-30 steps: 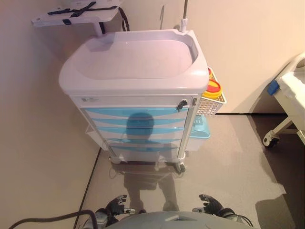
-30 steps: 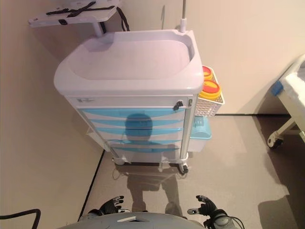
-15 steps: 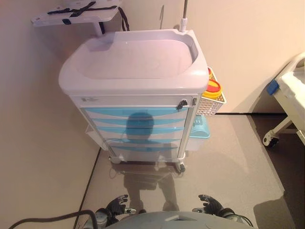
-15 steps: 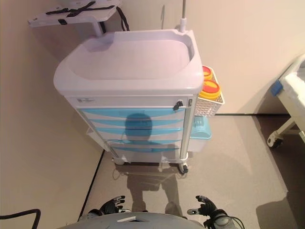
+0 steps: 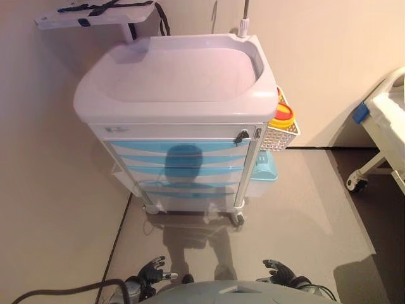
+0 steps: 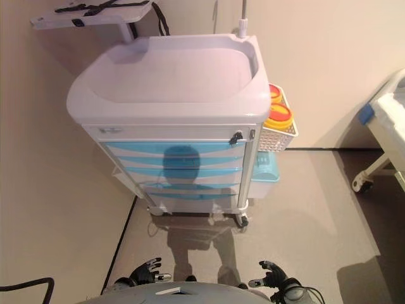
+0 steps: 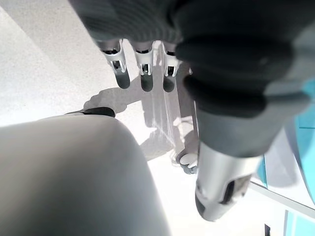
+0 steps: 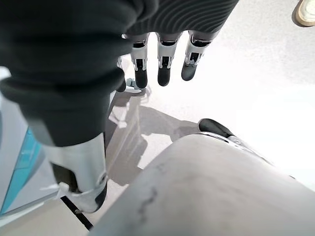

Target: Open the drawer and pick up the medicine

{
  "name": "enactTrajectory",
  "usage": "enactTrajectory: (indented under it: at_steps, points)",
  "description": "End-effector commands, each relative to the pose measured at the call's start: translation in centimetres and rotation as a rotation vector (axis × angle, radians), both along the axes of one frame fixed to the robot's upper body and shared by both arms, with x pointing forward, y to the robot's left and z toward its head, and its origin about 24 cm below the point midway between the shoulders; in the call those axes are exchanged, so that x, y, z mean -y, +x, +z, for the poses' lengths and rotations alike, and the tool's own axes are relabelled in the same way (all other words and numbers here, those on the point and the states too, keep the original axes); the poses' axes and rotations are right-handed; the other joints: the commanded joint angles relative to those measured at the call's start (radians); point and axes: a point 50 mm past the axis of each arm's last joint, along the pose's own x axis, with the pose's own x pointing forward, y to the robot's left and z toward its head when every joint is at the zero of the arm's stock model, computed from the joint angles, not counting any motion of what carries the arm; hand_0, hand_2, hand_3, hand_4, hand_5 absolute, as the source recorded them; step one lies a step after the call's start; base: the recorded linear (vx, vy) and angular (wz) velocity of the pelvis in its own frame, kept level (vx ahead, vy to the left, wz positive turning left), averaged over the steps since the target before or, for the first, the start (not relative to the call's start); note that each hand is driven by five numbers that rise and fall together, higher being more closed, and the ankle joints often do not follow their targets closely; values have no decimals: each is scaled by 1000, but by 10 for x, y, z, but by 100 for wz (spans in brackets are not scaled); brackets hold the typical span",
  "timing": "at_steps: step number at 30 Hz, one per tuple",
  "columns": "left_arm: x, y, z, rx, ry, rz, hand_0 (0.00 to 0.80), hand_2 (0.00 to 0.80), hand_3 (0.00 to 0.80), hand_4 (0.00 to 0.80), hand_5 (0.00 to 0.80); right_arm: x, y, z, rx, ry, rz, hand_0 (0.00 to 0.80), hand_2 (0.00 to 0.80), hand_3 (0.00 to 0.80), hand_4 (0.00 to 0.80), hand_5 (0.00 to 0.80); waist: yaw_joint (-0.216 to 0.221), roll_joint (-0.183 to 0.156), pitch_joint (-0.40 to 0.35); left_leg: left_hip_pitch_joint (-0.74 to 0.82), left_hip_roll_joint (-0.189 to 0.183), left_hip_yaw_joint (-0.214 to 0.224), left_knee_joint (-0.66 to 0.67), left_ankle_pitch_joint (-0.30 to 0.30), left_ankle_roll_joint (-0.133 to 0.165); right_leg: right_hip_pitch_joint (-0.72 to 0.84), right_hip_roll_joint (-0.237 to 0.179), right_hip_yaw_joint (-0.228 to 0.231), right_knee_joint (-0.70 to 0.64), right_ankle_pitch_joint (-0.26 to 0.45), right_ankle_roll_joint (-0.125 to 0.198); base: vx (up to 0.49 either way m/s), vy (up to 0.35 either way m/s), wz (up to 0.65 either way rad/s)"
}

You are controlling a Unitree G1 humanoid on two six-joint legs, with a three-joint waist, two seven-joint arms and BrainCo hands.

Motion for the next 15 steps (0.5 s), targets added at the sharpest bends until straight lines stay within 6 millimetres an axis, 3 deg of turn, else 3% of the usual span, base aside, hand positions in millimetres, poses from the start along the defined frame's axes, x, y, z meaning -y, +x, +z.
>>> enactTrajectory:
  at_steps: [1,7,15]
  points:
    - [-7,32,10,102,7,82,0,0,0,0,0,-19,27,4,62,39,82,0,0,0,0,0,4,-62,51,-33,-93,50,148,-162,78,-107,-46,41,140,-14,34,-40,15,-3]
    - [-3,62,22,219,-30,118,0,0,0,0,0,-15,56,16,163,28,69,0,0,0,0,0,-9,-53,138,-126,-93,66,190,-158,86,-210,-50,62,181,-5,34,-96,22,-5]
    - [0,103,45,401,-47,143,0,0,0,0,0,-19,98,36,313,24,56,0,0,0,0,0,-20,-72,254,-322,-100,107,330,-160,97,-394,-47,111,256,32,43,-139,17,-19]
